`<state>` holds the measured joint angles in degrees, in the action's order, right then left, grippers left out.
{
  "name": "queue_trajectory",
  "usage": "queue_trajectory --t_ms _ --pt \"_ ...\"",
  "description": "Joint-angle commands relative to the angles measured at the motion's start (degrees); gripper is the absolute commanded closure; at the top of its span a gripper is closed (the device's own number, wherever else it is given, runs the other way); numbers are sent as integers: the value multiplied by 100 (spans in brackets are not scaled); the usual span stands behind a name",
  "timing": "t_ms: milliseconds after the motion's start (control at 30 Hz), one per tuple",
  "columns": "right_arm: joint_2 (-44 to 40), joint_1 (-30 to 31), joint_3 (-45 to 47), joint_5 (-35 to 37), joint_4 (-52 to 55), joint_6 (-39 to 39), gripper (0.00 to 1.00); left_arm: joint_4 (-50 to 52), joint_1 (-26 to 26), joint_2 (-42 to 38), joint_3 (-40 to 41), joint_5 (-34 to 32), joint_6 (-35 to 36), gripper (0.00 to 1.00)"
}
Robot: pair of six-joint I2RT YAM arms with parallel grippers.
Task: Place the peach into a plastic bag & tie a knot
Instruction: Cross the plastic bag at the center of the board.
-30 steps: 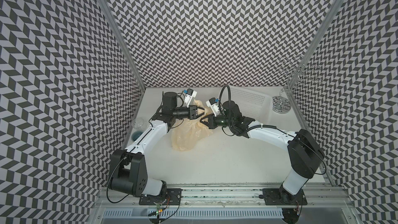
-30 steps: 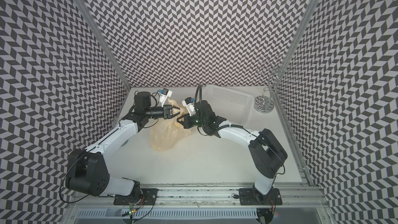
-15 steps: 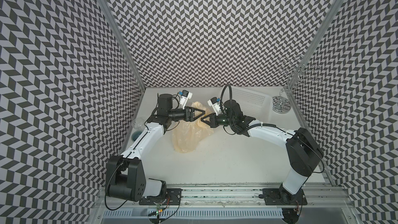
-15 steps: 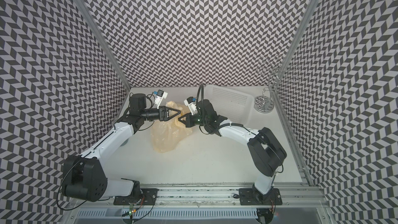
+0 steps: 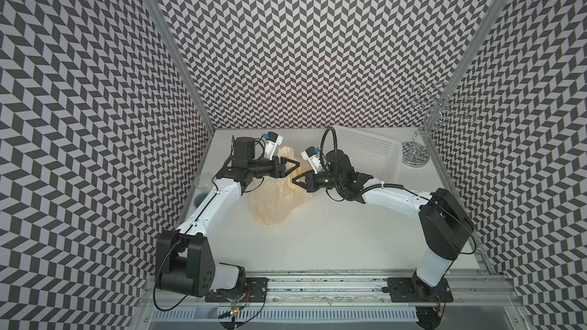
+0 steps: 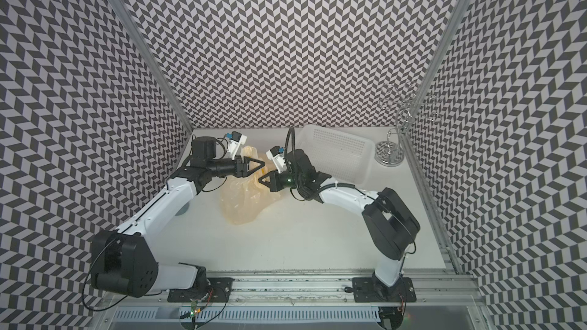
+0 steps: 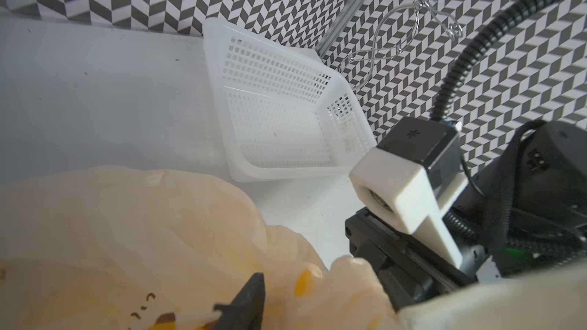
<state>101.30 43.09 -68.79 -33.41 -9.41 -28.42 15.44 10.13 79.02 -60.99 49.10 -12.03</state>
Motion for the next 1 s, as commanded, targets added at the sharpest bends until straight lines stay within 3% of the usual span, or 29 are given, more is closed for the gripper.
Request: queue_trajectory --t_ms 0,233,267,400,500,667,800,833,967 --pt "48 55 -195 -251 -341 -125 100 198 50 -127 -172 -79 246 56" --pt "172 59 -226 -826 -643 -451 100 -18 82 -284 -57 324 380 94" --pt "201 42 -220 -1050 -665 -462 95 -101 77 -342 -30 432 450 100" --pt "-151 -235 228 -2088 -1039 -635 58 -346 86 -611 144 602 819 100" --pt "-707 -594 494 -2553 -778 -439 44 -674 88 -755 420 725 968 100" --pt "-1498 -1088 574 -2182 755 664 41 -929 94 -861 592 991 1111 100" --pt "-1731 -1103 417 -150 1617 1970 39 -1016 229 -867 566 1301 1056 100" --pt "-1666 -1063 352 91 1703 2243 38 -1036 258 -875 542 1400 1013 100" --pt "-1170 -854 -151 44 1991 2918 33 -1058 365 -879 488 1532 925 100"
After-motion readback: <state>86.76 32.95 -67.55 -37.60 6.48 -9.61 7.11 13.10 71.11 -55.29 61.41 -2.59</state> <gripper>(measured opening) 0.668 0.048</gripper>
